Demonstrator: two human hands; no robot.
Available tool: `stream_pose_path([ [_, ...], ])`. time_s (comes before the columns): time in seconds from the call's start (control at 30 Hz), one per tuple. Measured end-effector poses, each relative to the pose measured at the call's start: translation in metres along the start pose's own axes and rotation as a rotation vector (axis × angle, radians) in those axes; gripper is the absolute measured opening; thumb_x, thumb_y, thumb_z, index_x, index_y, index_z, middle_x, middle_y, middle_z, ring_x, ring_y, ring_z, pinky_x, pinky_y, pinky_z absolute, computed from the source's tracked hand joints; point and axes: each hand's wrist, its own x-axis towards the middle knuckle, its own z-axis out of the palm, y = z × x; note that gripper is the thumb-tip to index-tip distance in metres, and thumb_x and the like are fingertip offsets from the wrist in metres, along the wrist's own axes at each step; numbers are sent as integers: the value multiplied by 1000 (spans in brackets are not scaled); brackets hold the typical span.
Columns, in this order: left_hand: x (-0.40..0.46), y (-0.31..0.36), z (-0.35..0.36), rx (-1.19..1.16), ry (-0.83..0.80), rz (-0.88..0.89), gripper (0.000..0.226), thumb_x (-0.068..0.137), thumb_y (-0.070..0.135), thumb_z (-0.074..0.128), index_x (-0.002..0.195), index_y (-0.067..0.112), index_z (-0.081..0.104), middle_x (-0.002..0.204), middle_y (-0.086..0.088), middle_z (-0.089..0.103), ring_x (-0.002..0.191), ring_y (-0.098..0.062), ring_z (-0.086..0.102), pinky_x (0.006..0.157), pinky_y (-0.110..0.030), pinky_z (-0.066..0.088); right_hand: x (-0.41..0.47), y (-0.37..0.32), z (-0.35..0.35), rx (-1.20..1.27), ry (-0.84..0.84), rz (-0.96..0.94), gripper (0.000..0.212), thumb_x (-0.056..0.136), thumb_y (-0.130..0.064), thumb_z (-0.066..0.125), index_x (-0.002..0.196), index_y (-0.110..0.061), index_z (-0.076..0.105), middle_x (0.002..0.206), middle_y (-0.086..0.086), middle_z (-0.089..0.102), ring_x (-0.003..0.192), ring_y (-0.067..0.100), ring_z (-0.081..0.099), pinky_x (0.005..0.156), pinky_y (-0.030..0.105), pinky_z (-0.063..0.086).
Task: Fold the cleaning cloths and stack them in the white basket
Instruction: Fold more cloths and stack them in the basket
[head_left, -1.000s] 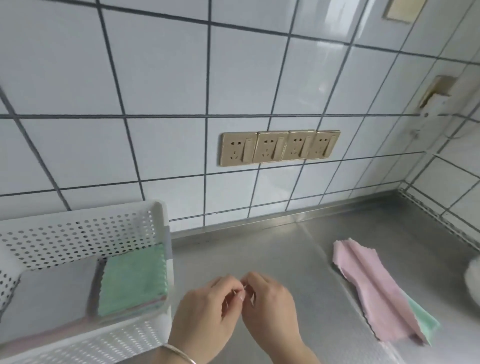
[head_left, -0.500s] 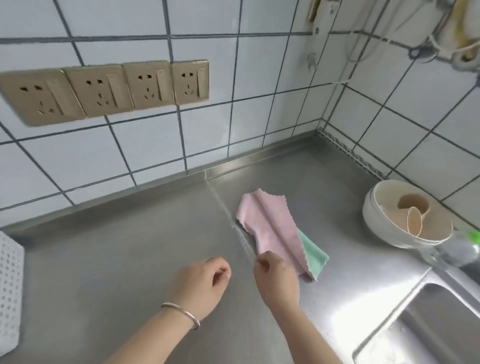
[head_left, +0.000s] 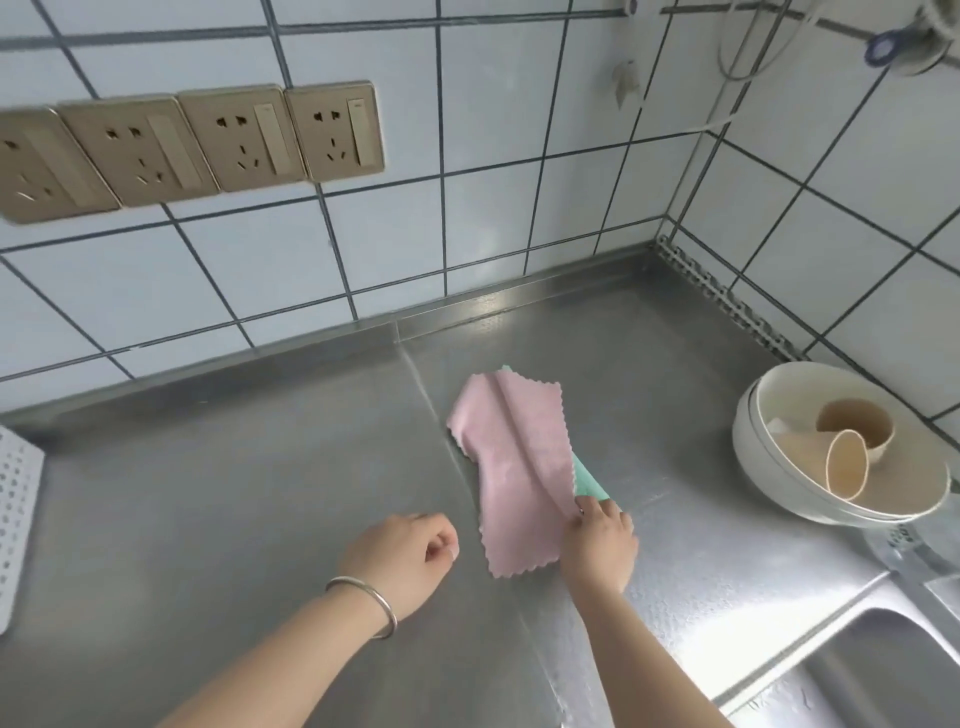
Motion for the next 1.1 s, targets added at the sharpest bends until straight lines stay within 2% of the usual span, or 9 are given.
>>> stream_pose_path([
  [0.13, 4, 6, -11, -30, 36, 33, 27, 90, 32, 50, 118, 33, 51, 107, 17, 53, 99, -7, 58, 85, -25, 45, -7, -32, -24, 179, 21, -338, 39, 82, -5, 42, 107, -17, 69, 93, 7, 56, 62, 27, 50, 51, 29, 36],
  [0.23, 11, 9, -24, 10, 191, 137, 50, 88, 24, 55, 134, 31, 38, 127, 7, 42, 115, -13, 49, 92, -27, 41, -15, -69, -58, 205, -37, -581, 36, 77, -19, 42, 95, -22, 74, 86, 5, 61, 59, 30, 53, 50, 30, 40],
  [0.33, 13, 13, -45, -50, 331, 306, 57, 78, 15, 65, 125, 36, 42, 126, 4, 47, 115, -19, 47, 93, -31, 43, -32, -105, -99, 184, -148, -764, 43, 72, -28, 37, 93, -25, 74, 86, -1, 66, 71, 28, 62, 60, 30, 48],
  [0.43, 2, 13, -72, -82, 453, 385, 31, 73, 32, 54, 104, 28, 57, 119, 8, 56, 105, -18, 49, 90, -28, 42, -51, -131, -131, 87, -268, -890, 46, 71, -25, 37, 99, -28, 73, 89, -5, 68, 68, 13, 49, 60, 22, 35],
  [0.57, -25, -1, -108, -58, 380, 375, 46, 66, 48, 44, 84, 16, 70, 90, 1, 69, 89, -22, 60, 79, -31, 46, -81, -160, -151, 110, -373, -943, 25, 82, -17, 57, 94, -31, 74, 80, -5, 70, 64, 10, 47, 62, 21, 38],
  [0.7, -64, -36, -125, -103, 292, 259, 35, 57, 68, 42, 53, 33, 43, 58, 5, 50, 60, -12, 47, 60, -27, 37, -106, -186, -161, 64, -503, -975, 11, 85, -29, 63, 91, -29, 72, 74, -8, 63, 67, 6, 53, 60, 17, 41],
  [0.8, -91, -75, -135, -62, 270, 226, 45, 59, 74, 45, 60, 29, 45, 54, 4, 46, 53, -10, 38, 54, -28, 32, -121, -203, -160, 8, -558, -1005, 14, 85, -29, 62, 94, -26, 72, 75, -9, 62, 65, 2, 51, 57, 10, 38],
  [0.93, -122, -121, -155, -22, 230, 180, 52, 52, 92, 39, 65, 43, 49, 56, 15, 51, 49, -7, 39, 51, -20, 30, -132, -219, -151, -6, -635, -982, 12, 84, -36, 63, 86, -27, 71, 70, -9, 61, 63, 4, 51, 60, 19, 43],
  [1.1, -152, -157, -166, -8, 16, 118, 22, 68, 59, 68, 69, 55, 47, 65, 29, 50, 56, -2, 42, 52, -14, 30, -144, -239, -138, 31, -726, -995, 11, 85, -36, 63, 75, -32, 66, 59, -11, 54, 55, 2, 44, 55, 18, 39],
])
